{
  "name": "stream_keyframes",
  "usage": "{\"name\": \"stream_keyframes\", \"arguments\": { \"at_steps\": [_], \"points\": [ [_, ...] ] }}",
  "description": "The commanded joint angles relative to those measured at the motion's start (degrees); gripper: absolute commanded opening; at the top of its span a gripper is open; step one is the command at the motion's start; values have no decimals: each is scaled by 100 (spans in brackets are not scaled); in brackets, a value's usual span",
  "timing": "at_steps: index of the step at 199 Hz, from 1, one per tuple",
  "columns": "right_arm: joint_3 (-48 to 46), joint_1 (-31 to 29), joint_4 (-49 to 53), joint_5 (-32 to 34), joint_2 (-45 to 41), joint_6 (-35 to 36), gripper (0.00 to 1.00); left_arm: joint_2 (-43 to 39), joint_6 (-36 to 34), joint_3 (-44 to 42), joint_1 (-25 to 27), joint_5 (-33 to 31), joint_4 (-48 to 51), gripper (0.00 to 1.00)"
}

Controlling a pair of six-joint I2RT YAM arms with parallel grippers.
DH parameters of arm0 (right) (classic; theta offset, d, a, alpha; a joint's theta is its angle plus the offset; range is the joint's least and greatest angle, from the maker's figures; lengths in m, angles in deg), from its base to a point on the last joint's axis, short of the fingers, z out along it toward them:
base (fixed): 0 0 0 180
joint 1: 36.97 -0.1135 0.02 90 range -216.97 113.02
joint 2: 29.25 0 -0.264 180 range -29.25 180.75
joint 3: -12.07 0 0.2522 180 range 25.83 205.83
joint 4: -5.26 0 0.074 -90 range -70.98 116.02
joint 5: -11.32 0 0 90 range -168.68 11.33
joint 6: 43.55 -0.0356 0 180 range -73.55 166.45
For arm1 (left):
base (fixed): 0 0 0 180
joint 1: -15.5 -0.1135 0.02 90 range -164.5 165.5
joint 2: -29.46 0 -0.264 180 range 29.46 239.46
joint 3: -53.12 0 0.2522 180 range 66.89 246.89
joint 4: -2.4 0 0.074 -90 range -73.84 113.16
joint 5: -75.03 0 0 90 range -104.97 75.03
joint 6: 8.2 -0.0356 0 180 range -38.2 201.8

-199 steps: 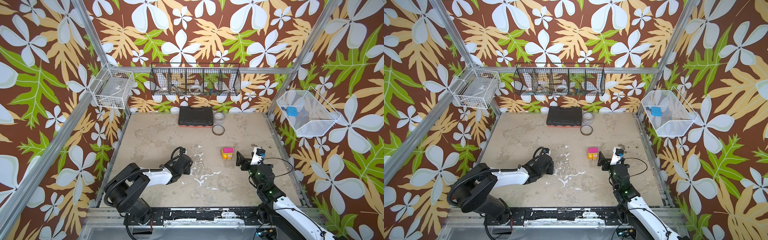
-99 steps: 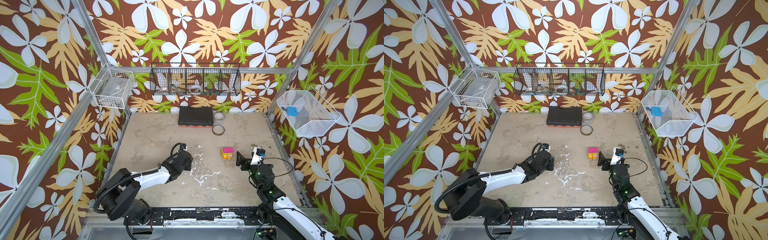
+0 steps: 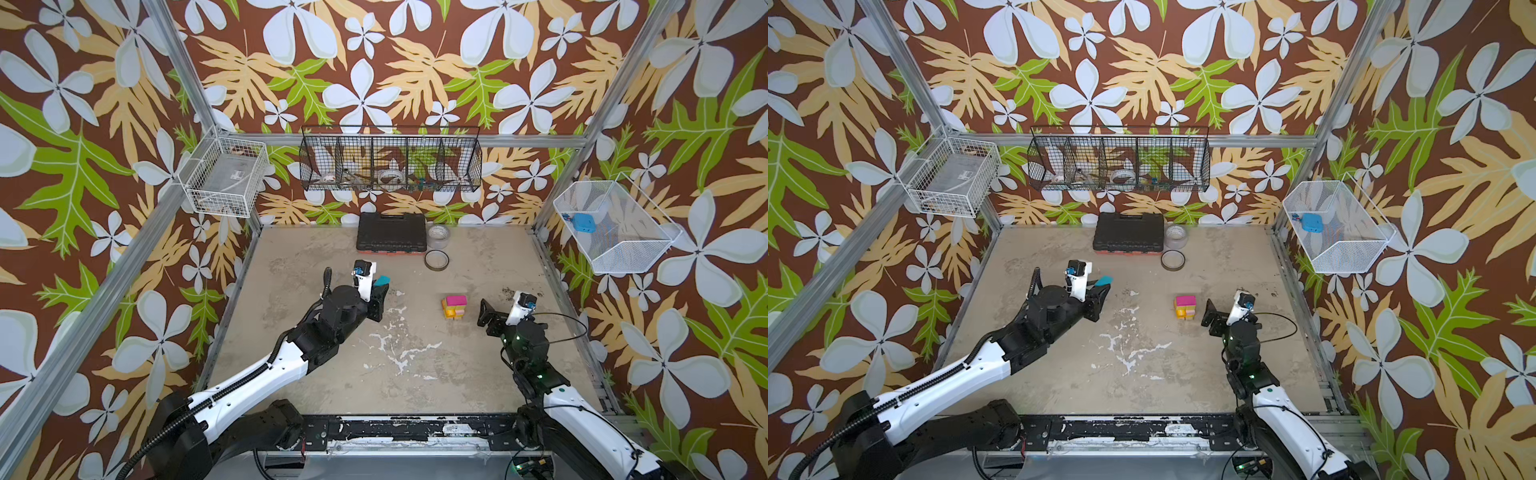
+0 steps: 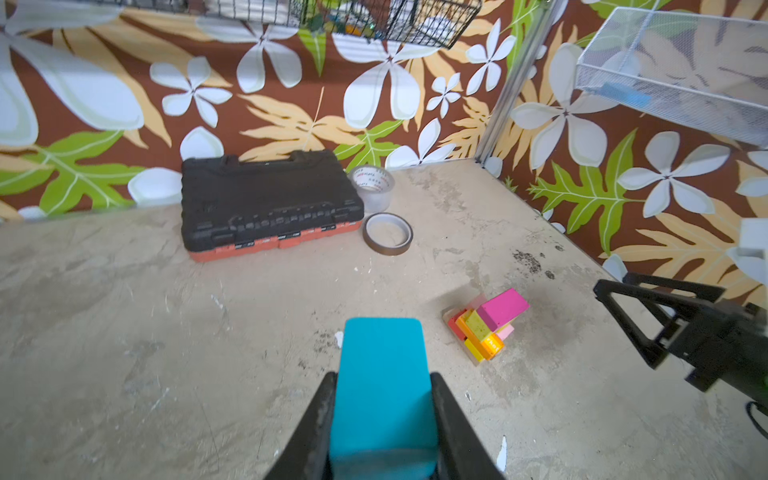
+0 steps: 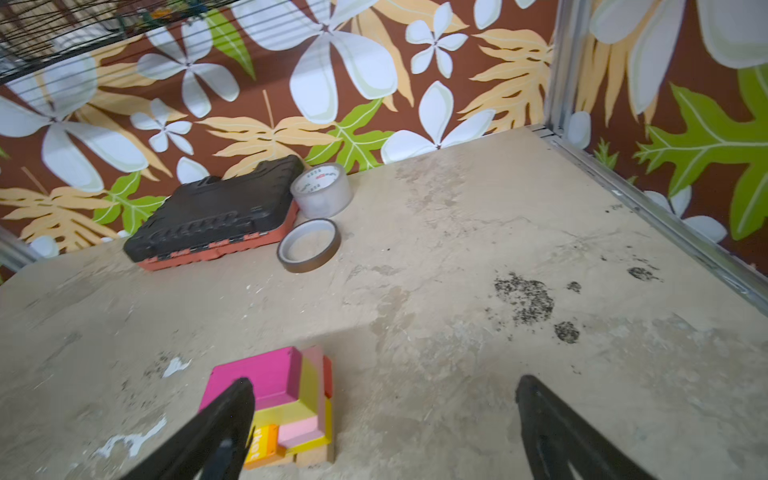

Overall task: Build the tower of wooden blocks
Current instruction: 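Lift the teal block with the left gripper and carry it over the stack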

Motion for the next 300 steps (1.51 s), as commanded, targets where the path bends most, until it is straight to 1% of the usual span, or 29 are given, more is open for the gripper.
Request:
{"name": "stream_keyframes", "arguments": {
  "at_steps": [1, 11, 25, 33, 47, 52, 76, 119, 159, 204, 234, 249, 266, 300],
  "points": [
    [81, 428, -187, -577, 223, -360, 95, 275, -668, 373, 5, 463, 192, 0],
    [92, 581, -218, -742, 326, -443, 93, 493, -852, 571, 5, 663, 253, 0],
    [126, 637, -225, -753, 400, -479, 91, 778, -1109, 794, 4, 1019, 247, 0],
    [130, 638, -245, -750, 416, -477, 91, 931, -1276, 894, 1, 1328, 226, 0],
    [132, 640, -275, -772, 431, -477, 91, 1165, -1774, 1048, 6, 2167, 255, 0],
    [129, 639, -277, -789, 423, -469, 91, 1254, -1948, 1091, 6, 2361, 262, 0],
    [37, 640, -368, -1015, 291, -391, 92, 1626, -2472, 1326, 6, 2657, 328, 0],
    [-195, 623, -431, -1278, -147, -376, 93, 2442, -3011, 2123, 0, 3310, 962, 0],
    [-110, 623, -384, -1345, 4, -358, 91, 3309, -3317, 2996, 8, 3567, 1730, 0],
    [-128, 630, -331, -1300, -74, -380, 92, 4027, -3448, 3631, 13, 3839, 2103, 0],
    [-152, 629, -327, -1312, -103, -380, 92, 4520, -3512, 4106, 90, 3816, 2387, 0],
    [-143, 625, -326, -1309, -106, -380, 92, 4787, -3602, 4429, 193, 3688, 2581, 0],
    [-143, 631, -326, -1309, -92, -380, 92, 5136, -3628, 4912, 310, 3473, 2847, 0],
    [-143, 623, -326, -1297, -94, -380, 92, 5859, -3714, 5941, 376, 3385, 3497, 0]
  ]
}}
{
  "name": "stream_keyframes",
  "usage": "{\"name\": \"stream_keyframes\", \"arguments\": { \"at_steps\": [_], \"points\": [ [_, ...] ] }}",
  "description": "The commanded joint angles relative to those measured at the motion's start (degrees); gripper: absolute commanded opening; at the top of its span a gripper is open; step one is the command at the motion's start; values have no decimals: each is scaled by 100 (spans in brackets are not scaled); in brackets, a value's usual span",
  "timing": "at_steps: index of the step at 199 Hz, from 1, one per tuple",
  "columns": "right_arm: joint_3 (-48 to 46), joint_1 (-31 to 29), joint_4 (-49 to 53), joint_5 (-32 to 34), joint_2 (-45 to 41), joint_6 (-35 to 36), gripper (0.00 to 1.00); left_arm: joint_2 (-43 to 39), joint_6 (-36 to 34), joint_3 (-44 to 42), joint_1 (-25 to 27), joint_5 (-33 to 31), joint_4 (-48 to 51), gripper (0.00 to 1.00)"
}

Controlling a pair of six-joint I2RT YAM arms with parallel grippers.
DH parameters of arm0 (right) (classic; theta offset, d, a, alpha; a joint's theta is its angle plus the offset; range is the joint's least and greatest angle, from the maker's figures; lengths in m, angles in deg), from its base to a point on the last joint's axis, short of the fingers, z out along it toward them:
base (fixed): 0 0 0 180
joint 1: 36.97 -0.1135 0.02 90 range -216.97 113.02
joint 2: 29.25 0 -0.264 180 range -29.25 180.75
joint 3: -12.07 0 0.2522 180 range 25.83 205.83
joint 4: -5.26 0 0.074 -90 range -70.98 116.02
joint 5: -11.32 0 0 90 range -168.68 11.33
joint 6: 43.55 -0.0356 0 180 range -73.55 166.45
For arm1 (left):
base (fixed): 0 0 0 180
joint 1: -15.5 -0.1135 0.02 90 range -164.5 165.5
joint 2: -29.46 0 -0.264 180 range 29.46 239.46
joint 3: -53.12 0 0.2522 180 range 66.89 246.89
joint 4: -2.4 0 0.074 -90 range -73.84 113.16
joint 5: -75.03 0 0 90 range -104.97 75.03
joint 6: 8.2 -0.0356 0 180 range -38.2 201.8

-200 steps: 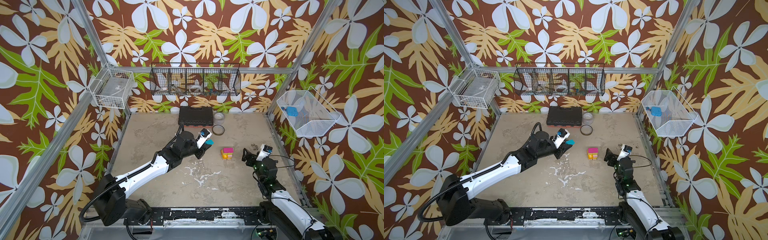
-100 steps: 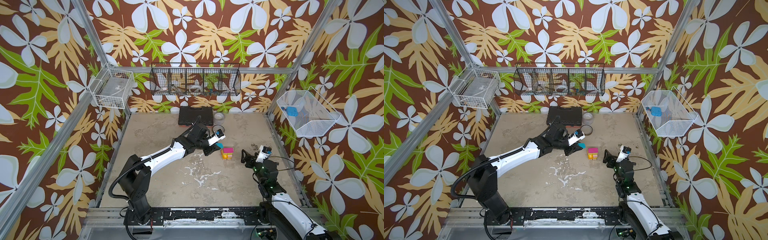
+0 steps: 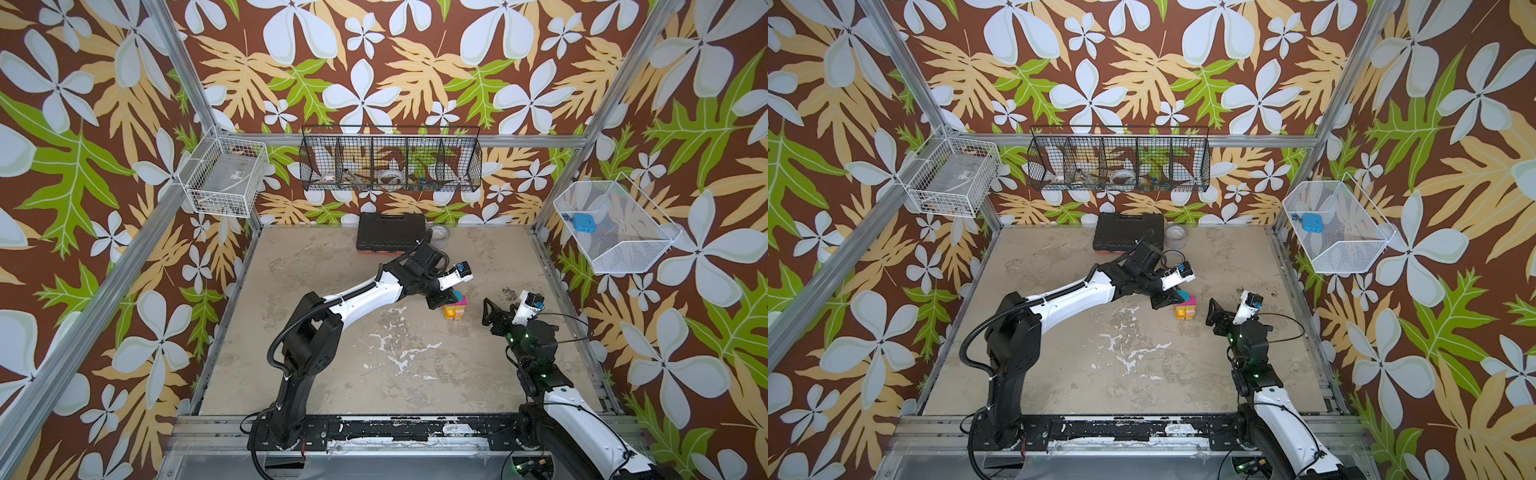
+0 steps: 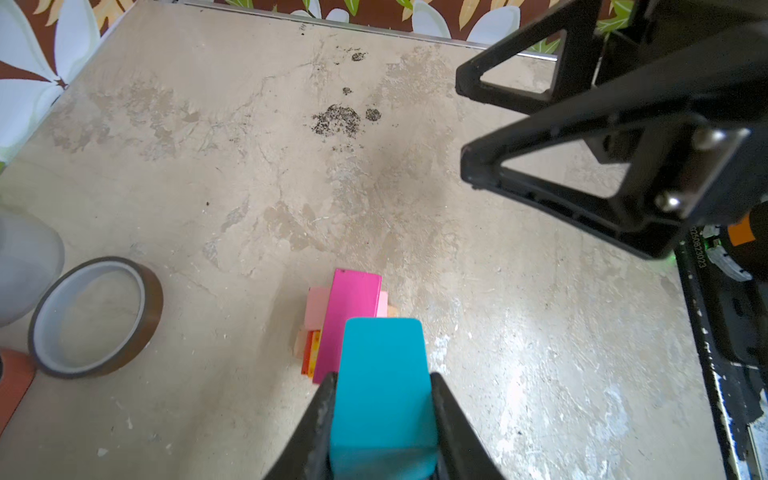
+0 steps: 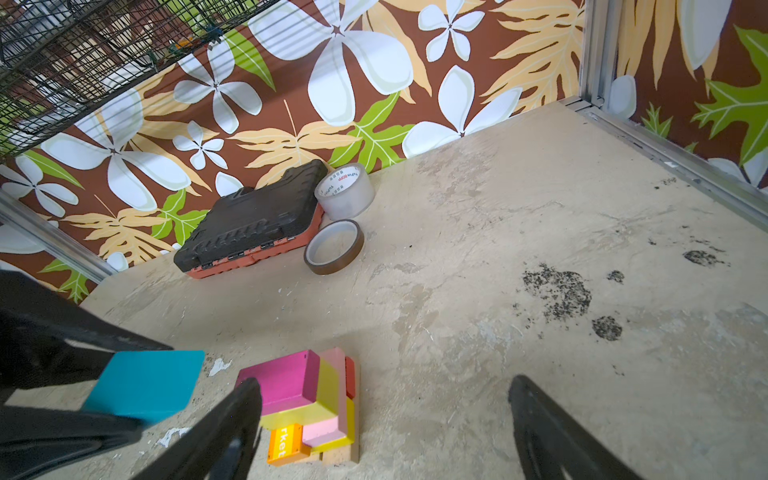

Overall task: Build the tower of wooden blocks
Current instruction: 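Lift the teal block with the left gripper and carry it over the stack, then lower the teal block onto the magenta block with the left gripper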

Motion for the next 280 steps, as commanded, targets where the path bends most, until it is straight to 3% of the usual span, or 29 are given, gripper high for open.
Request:
{"name": "stream_keyframes", "arguments": {
  "at_steps": [1, 94, 280],
  "points": [
    [6, -5, -72, -6, 2, -2, 92, 339, -143, 493, 16, -153, 594, 0],
    [6, -8, -91, -15, 19, -2, 92, 1144, -122, 1647, 172, -385, 1135, 0],
    [6, -7, -95, -41, 15, -2, 92, 1466, -148, 2018, 298, -768, 1412, 0]
  ]
}}
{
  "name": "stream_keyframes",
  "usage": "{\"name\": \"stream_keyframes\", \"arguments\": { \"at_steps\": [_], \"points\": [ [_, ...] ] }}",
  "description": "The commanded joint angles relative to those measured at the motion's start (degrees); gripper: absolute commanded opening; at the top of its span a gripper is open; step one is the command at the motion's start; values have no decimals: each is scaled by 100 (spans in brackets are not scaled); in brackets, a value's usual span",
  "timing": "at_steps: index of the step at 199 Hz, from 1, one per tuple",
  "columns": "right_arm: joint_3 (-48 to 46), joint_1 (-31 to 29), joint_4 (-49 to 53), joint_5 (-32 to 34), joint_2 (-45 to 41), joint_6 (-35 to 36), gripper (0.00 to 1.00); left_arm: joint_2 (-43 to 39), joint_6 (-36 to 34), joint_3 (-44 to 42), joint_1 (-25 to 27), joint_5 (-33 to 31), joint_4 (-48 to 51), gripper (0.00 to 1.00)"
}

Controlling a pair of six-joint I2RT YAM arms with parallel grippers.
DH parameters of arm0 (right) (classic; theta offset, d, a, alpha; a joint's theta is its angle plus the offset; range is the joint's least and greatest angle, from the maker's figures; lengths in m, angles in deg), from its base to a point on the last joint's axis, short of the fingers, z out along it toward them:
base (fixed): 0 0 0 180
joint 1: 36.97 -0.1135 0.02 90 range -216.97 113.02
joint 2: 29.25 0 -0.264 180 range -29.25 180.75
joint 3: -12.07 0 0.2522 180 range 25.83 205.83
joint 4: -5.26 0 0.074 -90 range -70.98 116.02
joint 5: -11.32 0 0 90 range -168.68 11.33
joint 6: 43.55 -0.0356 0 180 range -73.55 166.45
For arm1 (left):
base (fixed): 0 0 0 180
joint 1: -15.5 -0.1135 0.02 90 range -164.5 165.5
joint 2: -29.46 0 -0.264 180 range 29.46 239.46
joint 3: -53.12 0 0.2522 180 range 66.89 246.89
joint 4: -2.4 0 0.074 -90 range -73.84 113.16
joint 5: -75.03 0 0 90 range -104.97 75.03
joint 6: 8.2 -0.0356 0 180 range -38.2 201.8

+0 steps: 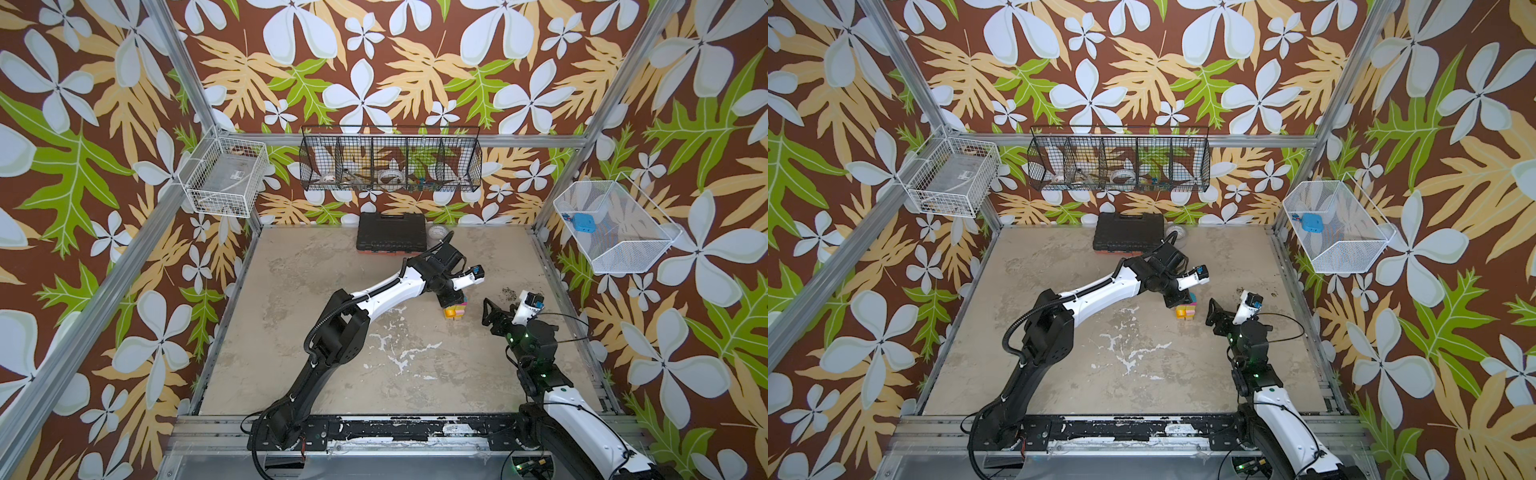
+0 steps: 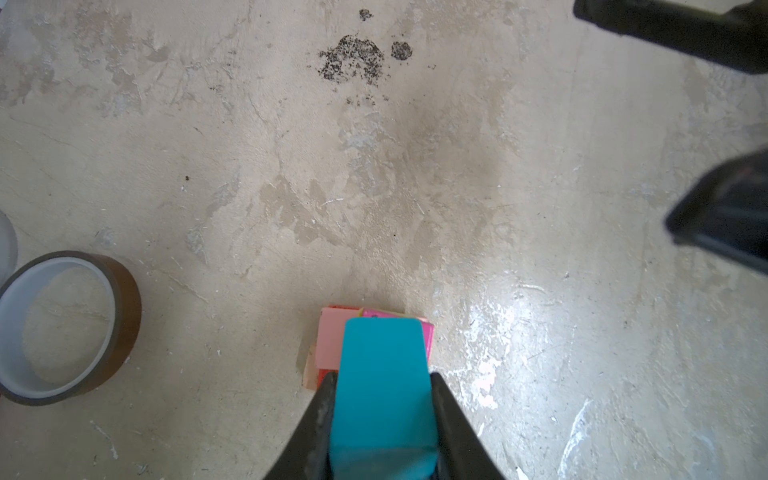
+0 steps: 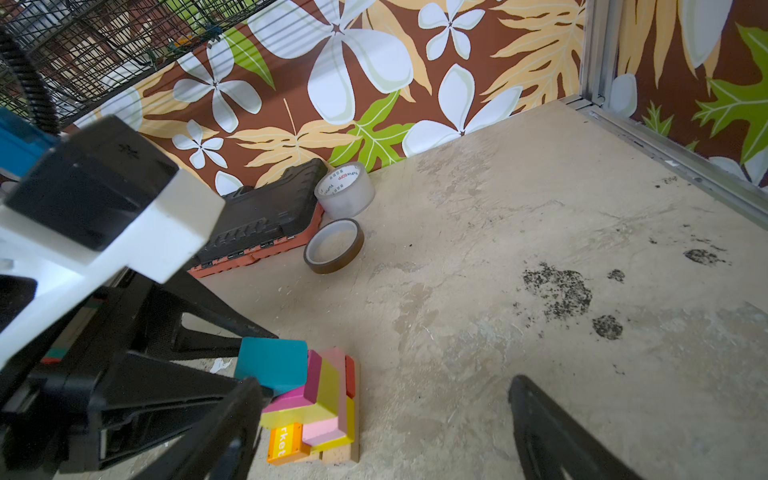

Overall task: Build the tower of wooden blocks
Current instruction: 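Lower the teal block onto the magenta block with the left gripper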

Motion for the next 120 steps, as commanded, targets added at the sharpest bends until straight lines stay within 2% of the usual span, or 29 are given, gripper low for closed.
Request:
{"name": "stream_keyframes", "arguments": {
  "at_steps": [1, 52, 92, 104, 120],
  "points": [
    [6, -4, -97, -36, 2, 0, 92, 63, -59, 78, 23, -49, 85, 0],
    [10, -6, -97, -33, 4, 5, 92, 86, -58, 95, 42, -84, 118, 7],
    [6, -9, -92, -42, 4, 0, 92, 87, -59, 90, 42, -119, 127, 17],
    [6, -6, -107, -48, 4, 0, 92, 80, -67, 90, 45, -112, 136, 25],
    [6, 0, -101, -52, 7, 0, 92, 56, -83, 91, 45, -95, 153, 27]
  ]
}}
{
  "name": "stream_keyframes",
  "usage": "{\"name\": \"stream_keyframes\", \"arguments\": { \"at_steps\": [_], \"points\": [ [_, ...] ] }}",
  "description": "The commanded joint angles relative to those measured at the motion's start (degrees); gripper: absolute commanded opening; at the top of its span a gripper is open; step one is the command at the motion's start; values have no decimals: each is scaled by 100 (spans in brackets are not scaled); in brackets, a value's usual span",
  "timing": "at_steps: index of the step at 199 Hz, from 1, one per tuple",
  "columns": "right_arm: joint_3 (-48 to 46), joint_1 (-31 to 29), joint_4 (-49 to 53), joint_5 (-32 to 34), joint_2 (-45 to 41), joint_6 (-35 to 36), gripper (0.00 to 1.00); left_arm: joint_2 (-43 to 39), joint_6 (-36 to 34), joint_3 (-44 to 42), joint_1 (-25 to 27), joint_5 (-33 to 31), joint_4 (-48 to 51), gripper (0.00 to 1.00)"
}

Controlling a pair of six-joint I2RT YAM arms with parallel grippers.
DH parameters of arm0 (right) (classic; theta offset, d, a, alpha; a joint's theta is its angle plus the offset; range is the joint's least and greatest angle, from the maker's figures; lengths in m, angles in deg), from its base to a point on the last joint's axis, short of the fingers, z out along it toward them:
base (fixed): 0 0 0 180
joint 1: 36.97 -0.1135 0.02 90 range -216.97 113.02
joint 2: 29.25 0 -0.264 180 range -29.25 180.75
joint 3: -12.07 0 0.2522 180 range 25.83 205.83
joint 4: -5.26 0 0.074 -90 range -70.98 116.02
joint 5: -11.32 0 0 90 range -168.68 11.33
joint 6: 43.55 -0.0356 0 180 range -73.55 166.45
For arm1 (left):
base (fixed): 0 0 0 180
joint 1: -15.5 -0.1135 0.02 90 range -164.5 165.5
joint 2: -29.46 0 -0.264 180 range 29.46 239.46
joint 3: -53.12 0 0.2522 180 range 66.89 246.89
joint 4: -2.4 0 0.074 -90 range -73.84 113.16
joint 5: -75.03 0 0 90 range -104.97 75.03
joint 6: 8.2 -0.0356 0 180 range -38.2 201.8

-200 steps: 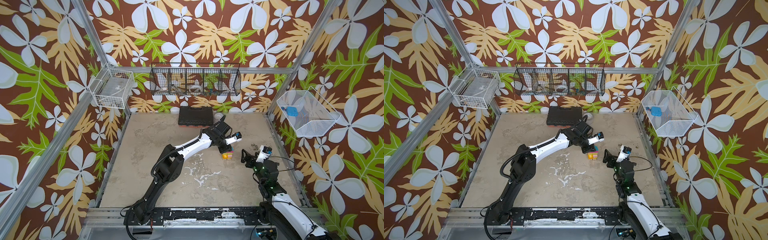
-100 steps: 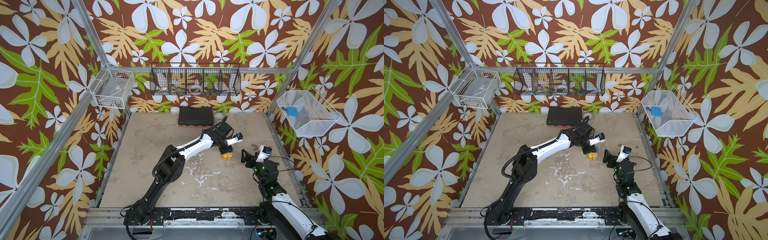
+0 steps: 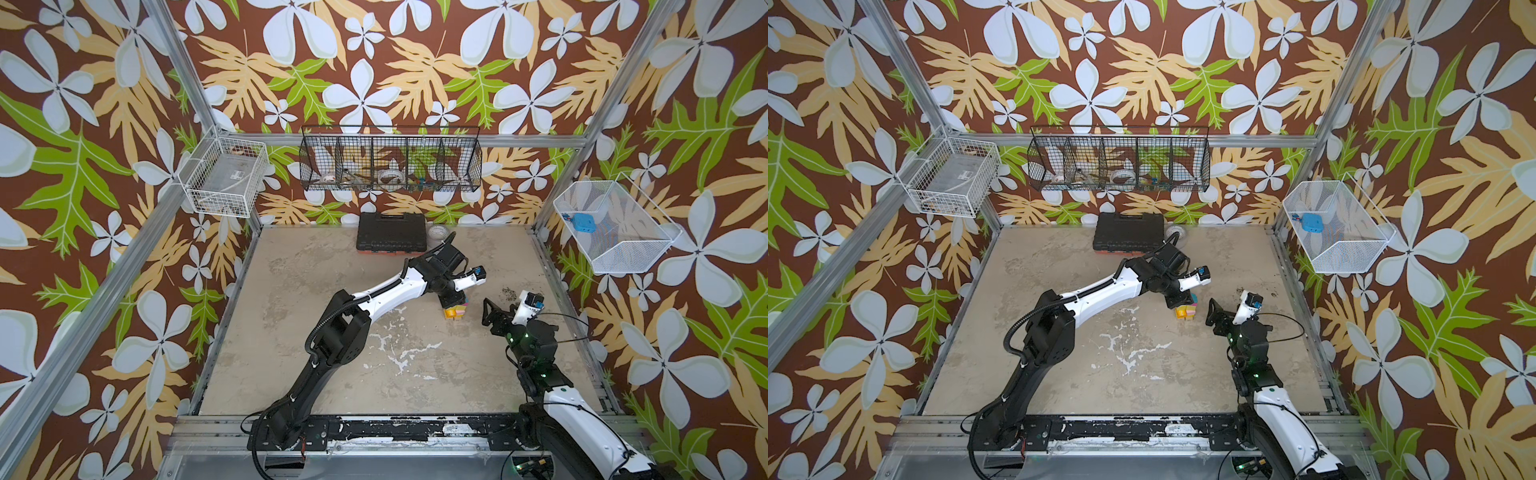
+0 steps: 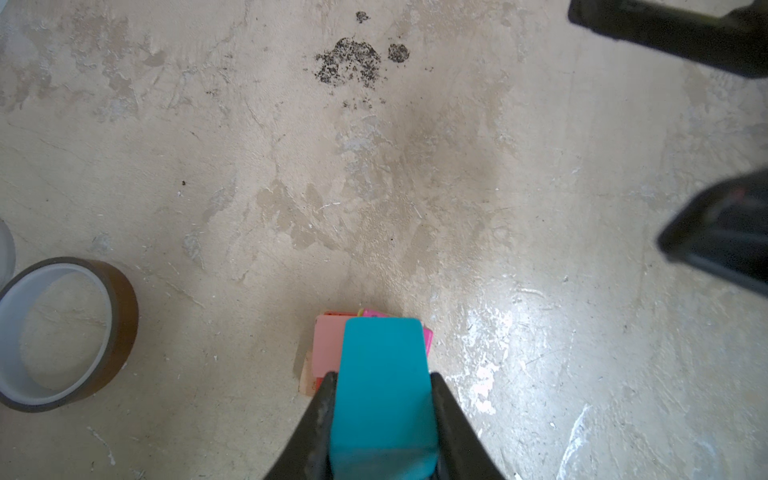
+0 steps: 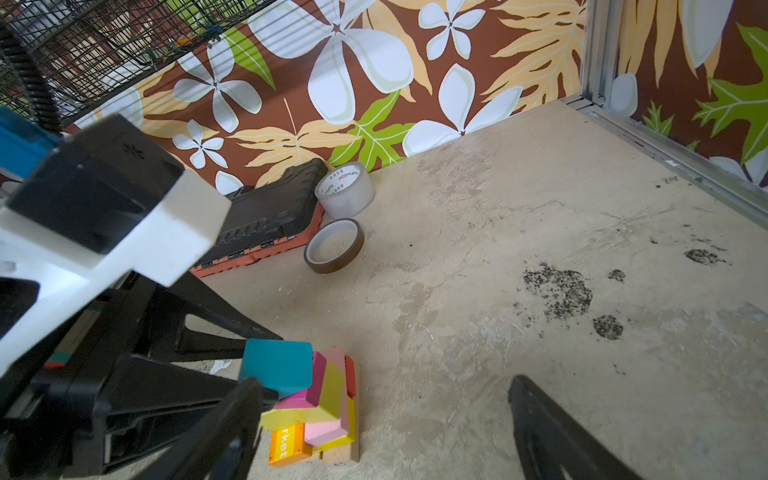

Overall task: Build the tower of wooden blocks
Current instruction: 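Lower the teal block onto the magenta block with the left gripper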

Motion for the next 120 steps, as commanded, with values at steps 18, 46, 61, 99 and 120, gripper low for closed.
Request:
{"name": "stream_keyframes", "arguments": {
  "at_steps": [18, 46, 61, 99, 120],
  "points": [
    [6, -7, -107, -53, 18, 0, 92, 8, -107, 28, 14, -62, 166, 29],
    [10, -8, -107, -48, 22, 7, 92, -1, -152, 11, 10, -47, 202, 41],
    [6, -9, -105, -58, 30, 1, 92, 4, -177, 9, 12, -24, 219, 41],
    [6, -5, -106, -63, 31, 8, 92, 5, -183, -8, 12, -19, 218, 42],
    [10, -5, -102, -63, 31, 9, 92, 3, -201, -32, 14, -34, 220, 42]
  ]
}}
